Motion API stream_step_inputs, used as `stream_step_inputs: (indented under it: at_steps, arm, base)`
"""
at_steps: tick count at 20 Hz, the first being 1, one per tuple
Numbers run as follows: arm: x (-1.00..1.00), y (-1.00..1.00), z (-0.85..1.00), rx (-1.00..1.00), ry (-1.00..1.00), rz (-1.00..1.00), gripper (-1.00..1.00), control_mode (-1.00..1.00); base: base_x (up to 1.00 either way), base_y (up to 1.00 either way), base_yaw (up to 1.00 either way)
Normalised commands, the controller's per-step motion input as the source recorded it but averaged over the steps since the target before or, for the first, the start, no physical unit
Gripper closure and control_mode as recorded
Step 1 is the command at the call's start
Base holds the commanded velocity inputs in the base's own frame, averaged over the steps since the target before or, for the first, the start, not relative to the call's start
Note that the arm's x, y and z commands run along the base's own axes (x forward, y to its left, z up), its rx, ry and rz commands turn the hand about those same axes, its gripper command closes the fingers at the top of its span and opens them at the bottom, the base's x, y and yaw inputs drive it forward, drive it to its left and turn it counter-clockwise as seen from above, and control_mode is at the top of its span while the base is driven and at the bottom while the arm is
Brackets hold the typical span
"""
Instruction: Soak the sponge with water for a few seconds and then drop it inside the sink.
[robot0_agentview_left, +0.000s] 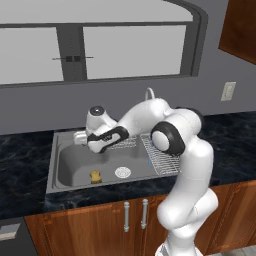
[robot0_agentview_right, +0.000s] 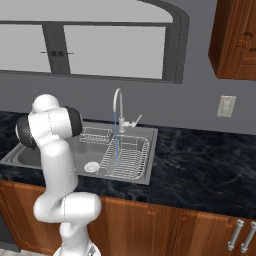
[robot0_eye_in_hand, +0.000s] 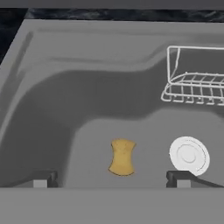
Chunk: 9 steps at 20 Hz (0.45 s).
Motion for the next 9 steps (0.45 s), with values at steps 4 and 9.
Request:
stream_step_inputs:
  at_steps: [4,9]
  arm:
    - [-0.2,0.02,0.67,0.0,0.06,0.03,-1.0,-1.0]
    - [-0.3,0.0,0.53,0.0,0.02,0.02,-1.0,-1.0]
  base:
    - [0.0,0.0,0.0]
    - [0.0,0.0,0.0]
